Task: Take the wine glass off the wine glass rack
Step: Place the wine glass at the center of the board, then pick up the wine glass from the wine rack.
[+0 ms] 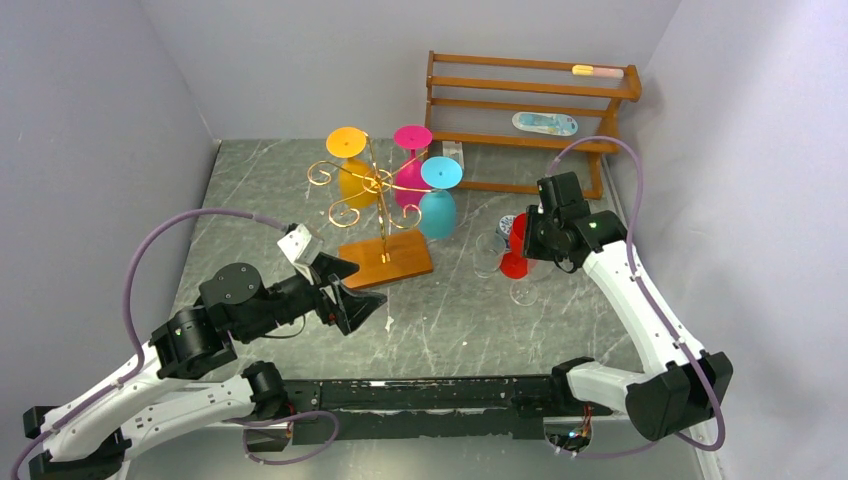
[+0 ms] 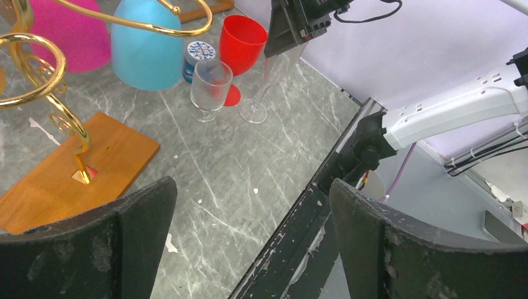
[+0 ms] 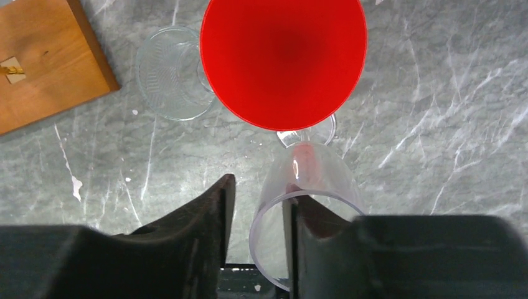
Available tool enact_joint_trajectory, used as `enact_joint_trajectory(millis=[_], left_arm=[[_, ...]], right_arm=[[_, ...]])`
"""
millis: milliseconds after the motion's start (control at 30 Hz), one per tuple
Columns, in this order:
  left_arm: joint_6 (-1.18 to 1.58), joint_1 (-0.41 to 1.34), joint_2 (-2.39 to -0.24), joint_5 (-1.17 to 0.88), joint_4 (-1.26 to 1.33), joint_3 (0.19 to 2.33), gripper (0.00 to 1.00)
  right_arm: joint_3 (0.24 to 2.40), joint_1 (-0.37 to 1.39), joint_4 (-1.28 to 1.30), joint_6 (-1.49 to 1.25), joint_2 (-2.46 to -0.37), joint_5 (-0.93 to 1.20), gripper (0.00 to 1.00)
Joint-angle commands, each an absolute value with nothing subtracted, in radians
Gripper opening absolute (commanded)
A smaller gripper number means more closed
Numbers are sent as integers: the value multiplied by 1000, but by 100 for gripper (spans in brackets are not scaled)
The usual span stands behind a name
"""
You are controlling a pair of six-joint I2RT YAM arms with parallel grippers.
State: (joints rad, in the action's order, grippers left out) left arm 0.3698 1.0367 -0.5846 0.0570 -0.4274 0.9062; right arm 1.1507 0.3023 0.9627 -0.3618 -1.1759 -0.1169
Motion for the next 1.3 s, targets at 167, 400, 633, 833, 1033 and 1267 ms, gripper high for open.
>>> enact_joint_trajectory(millis=[167,400,633,833,1033,1267], left_arm=[[369,1031,-581,49,-434,915,97],[391,1031,-592,65,-437,901,97],[397,1032,-609,60,-413,878,96],[399,1031,-621,59,-453,893,96],[420,1031,-597,58,-461,873,97],[443,1032,-619,40,-454,861,97]], right_arm=[[1223,300,1012,-358,-1154,-102,47],[1317,299,1036,-295,-1136,-45,52],[1460,300,998,-340,-1140,126,56],[1381,300,710,-523,-1068,402,65],[1328,299,464,-697,-1110,617,70],[1341,300,340,-801,-1200,620,71]])
